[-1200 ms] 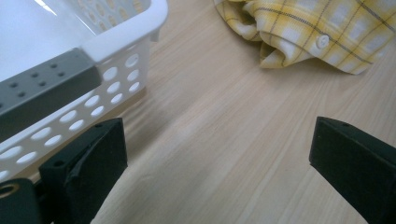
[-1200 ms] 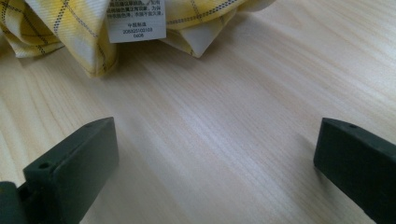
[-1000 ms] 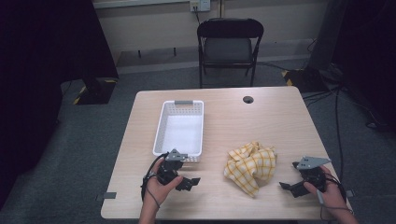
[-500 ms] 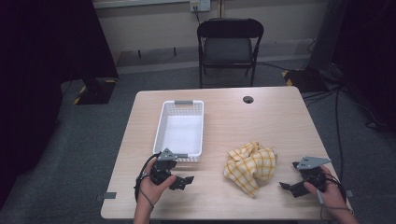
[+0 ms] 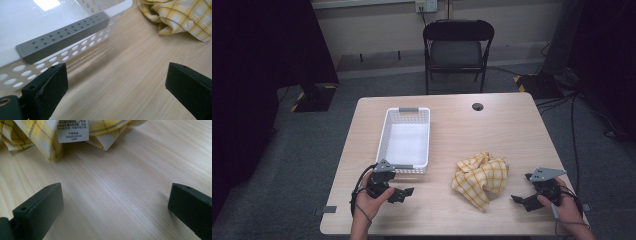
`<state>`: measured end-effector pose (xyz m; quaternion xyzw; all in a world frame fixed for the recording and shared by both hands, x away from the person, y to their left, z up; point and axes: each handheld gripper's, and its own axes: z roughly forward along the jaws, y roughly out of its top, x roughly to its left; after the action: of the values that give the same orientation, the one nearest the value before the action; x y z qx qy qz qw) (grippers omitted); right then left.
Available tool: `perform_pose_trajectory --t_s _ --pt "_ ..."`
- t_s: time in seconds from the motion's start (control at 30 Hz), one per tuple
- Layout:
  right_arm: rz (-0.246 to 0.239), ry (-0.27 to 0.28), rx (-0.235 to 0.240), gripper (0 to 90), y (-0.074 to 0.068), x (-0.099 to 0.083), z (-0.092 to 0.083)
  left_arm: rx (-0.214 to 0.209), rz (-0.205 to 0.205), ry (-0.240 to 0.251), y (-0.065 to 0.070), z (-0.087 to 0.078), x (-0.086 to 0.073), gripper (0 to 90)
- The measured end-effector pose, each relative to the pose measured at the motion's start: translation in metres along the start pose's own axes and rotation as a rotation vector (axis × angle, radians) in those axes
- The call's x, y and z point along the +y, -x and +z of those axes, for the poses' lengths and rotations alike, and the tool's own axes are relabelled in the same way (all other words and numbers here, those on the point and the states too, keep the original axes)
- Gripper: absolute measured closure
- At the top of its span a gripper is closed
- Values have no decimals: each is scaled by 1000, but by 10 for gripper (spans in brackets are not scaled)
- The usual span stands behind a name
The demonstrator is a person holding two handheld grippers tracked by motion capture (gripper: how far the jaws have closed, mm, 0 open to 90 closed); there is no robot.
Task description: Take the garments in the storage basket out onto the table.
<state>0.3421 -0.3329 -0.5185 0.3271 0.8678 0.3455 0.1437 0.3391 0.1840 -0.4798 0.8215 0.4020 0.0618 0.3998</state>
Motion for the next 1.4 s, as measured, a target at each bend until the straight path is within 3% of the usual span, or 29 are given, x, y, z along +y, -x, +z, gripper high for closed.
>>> perform_pose_trajectory --t_s 0.47,0.77,1.03,1.4 --pt "0 0 0 0 0 0 0 28 -26 16 -9 -8 -7 41" --pt "0 0 0 0 0 0 0 41 -53 3 -17 -7 -14 42" --pt "0 0 0 0 0 0 0 62 -58 -37 -22 -3 -20 42" --pt "1 0 0 0 0 0 0 83 -91 -25 -32 -11 -31 42"
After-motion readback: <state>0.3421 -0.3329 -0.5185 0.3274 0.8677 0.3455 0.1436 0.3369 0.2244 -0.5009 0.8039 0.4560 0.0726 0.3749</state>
